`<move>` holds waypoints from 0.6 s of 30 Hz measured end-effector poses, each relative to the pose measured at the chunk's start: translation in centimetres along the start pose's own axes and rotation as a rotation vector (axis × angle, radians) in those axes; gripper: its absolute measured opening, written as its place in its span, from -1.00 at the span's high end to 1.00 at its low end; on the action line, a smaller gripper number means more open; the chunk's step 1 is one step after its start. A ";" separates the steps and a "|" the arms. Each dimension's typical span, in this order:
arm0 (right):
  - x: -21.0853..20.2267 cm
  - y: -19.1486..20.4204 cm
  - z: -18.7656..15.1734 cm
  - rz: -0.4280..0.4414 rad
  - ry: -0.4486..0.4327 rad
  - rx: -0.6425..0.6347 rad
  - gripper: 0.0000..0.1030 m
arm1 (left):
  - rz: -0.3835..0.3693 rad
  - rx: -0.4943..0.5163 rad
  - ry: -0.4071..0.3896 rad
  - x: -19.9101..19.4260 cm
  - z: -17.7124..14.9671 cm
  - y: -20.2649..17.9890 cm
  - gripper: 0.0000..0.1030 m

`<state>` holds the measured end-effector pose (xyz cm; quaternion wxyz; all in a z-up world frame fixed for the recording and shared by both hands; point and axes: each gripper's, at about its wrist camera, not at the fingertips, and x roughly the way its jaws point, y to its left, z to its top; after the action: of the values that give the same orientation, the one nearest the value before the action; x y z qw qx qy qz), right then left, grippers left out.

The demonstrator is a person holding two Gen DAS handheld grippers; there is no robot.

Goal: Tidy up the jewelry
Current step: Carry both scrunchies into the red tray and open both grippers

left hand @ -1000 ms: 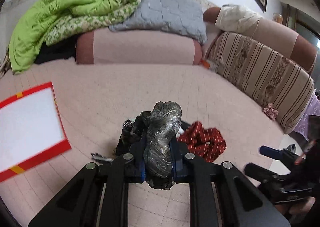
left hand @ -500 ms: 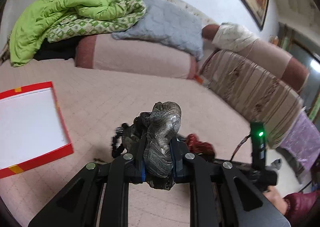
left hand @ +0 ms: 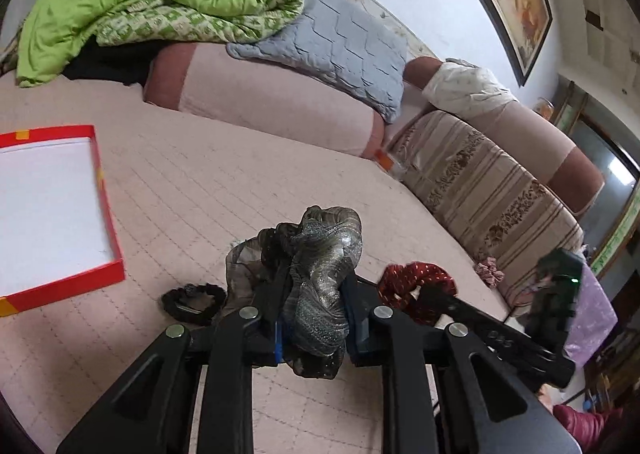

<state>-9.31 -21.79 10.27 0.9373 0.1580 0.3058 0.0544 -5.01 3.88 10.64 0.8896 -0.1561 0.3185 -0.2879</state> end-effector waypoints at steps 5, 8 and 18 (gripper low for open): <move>-1.2 1.2 0.3 0.050 -0.045 -0.027 0.67 | 0.059 0.025 -0.038 -1.8 0.4 -0.4 0.62; -1.9 1.9 0.3 0.082 -0.068 -0.033 0.67 | 0.096 0.032 -0.045 -2.7 0.3 -0.4 0.62; -3.5 3.9 0.1 0.174 -0.108 -0.053 0.69 | 0.191 0.072 -0.077 -6.0 0.1 -1.7 0.62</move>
<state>-12.05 -18.82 13.57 0.9480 0.1621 0.2383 0.1351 -9.48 6.26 14.34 0.9296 -0.1040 0.2869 -0.2069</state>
